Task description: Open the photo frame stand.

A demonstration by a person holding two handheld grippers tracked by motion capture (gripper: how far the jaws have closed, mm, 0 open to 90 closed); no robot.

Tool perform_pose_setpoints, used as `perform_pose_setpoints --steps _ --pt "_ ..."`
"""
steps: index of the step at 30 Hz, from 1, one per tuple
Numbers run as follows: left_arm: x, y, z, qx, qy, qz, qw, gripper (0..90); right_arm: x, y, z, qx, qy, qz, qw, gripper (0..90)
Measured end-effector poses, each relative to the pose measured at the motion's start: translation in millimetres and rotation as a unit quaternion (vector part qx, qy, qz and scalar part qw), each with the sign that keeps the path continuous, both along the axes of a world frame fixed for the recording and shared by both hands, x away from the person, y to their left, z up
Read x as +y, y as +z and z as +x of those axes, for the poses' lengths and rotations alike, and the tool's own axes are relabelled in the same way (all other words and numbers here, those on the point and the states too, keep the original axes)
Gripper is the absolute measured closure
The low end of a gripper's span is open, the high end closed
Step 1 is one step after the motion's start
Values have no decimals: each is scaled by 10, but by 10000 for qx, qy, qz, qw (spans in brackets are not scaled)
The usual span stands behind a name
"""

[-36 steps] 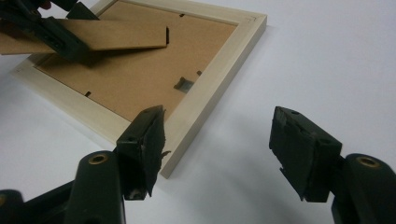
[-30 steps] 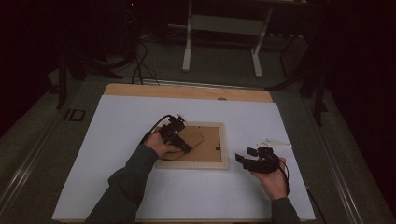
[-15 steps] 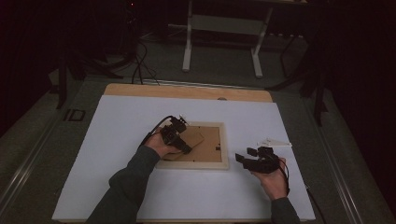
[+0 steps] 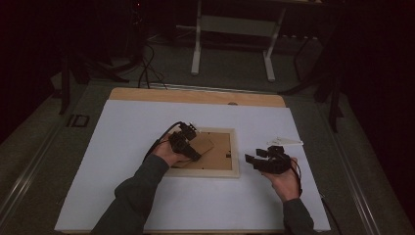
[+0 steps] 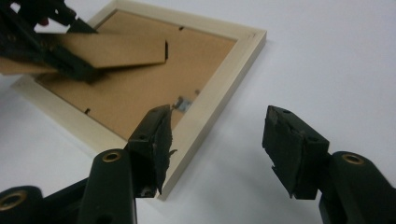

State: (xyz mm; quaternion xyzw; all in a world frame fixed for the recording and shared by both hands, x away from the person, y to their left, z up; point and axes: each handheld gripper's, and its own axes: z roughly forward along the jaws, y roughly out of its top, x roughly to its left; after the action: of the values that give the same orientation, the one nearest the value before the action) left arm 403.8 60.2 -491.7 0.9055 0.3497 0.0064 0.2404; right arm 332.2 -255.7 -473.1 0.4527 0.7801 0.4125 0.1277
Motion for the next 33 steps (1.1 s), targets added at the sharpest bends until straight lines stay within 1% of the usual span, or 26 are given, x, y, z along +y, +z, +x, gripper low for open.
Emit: perform_pose_setpoints --steps 1,2,3,6,12,18,23,27,28,33 --pt "0 0 0 0 0 0 10000 399 0 0 0 0 0 0 10000 418" --pt "-4 0 -6 -33 -6 15 10000 399 -2 41 30 -19 -4 -8 10000 422" --pt "-4 0 -6 -33 -6 15 10000 399 -2 41 30 -19 -4 -8 10000 422" --pt "-12 2 -18 -73 13 28 10000 399 -9 106 87 -59 -21 -28 10000 430" --pt "-19 7 -36 -143 13 57 9999 399 -13 162 167 -74 -42 -72 9999 440" --pt "-24 17 -56 -206 22 66 9998 399 -6 196 221 -98 -40 -109 9999 446" --pt "-33 36 -82 -283 28 91 9996 399 8 234 273 -72 -21 -128 9999 452" --pt "-35 48 -103 -357 13 112 9993 399 34 251 314 -69 16 -182 9998 459" --pt "-40 51 -116 -402 26 118 9991 399 45 254 331 -57 30 -215 9997 462" --pt "-45 63 -148 -500 27 140 9986 399 63 258 365 -23 51 -246 9997 468"
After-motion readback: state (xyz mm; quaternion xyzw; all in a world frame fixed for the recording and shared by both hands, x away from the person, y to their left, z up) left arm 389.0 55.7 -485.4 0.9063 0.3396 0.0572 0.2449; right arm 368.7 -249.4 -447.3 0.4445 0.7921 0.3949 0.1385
